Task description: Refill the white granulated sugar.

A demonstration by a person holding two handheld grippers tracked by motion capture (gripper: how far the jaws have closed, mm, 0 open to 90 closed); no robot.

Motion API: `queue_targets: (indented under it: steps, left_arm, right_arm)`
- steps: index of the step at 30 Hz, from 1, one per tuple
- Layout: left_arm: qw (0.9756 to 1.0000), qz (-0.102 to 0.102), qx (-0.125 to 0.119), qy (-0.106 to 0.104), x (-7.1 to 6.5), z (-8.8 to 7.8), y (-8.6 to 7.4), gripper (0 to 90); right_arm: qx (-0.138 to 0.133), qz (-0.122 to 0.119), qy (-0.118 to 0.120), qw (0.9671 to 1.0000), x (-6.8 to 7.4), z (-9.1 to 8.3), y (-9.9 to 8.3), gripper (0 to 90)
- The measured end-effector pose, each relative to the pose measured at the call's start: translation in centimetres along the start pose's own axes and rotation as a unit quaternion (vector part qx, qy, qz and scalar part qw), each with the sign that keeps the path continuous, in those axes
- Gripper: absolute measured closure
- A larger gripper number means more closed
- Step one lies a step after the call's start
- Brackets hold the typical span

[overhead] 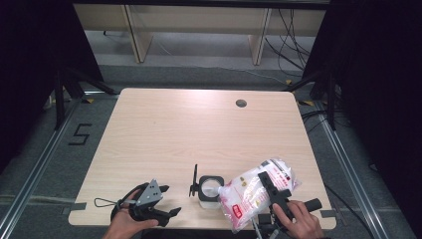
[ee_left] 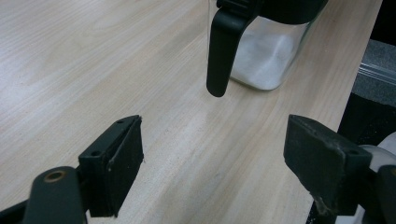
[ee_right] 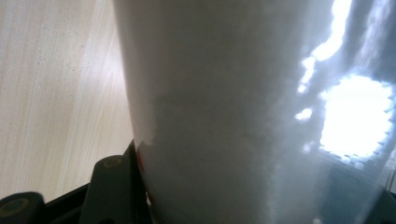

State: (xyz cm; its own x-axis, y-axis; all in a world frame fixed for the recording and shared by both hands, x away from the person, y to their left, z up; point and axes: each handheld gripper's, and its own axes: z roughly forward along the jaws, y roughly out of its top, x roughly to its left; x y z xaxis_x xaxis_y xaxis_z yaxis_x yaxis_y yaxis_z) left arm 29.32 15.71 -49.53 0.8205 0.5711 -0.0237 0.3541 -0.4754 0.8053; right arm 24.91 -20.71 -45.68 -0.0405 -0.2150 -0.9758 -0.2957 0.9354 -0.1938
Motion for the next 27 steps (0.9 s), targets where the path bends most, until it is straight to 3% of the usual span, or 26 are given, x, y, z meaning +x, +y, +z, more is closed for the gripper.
queue_targets:
  steps: [7, 8, 13, 17, 18, 19, 22, 26, 27]
  left_arm:
    - [1.0, -0.002, -0.005, -0.003, 0.03, 0.08, -0.01, 19.4]
    - [1.0, -0.002, -0.004, -0.003, 0.03, 0.08, -0.01, 19.3]
    - [1.0, -0.003, -0.004, -0.002, 0.02, 0.1, -0.01, 19.3]
    - [1.0, -0.002, -0.002, 0.001, -0.03, 0.05, -0.02, 19.3]
    - [1.0, 0.001, -0.004, -0.003, 0.05, 0.09, 0.0, 19.3]
    - [1.0, -0.003, -0.005, -0.003, 0.02, 0.1, -0.01, 19.3]
    - [1.0, 0.004, 0.003, 0.0, 0.11, 0.0, -0.03, 19.3]
    - [1.0, -0.002, -0.004, -0.003, 0.04, 0.09, -0.02, 19.4]
    - [1.0, -0.002, -0.006, -0.003, 0.03, 0.14, -0.05, 19.3]
  right_arm:
    - [0.003, -0.003, 0.004, 1.0, -0.27, -0.13, 0.07, 43.8]
    - [0.003, 0.012, 0.001, 0.9999, 0.0, -0.12, 0.0, 43.7]
    - [0.005, 0.014, -0.001, 0.9999, 0.03, -0.19, -0.04, 43.8]
    - [0.002, 0.001, -0.002, 1.0, -0.32, -0.12, 0.04, 43.8]
    - [0.008, 0.021, -0.001, 0.9998, 0.03, -0.2, 0.0, 43.8]
    - [0.008, 0.025, 0.001, 0.9997, 0.1, -0.2, 0.01, 43.8]
    - [0.007, 0.005, 0.002, 1.0, -0.17, -0.13, 0.07, 43.8]
    - [0.01, -0.001, 0.007, 0.9999, -0.26, -0.22, 0.08, 43.8]
    - [0.008, 0.013, 0.004, 0.9999, -0.07, -0.17, 0.03, 43.8]
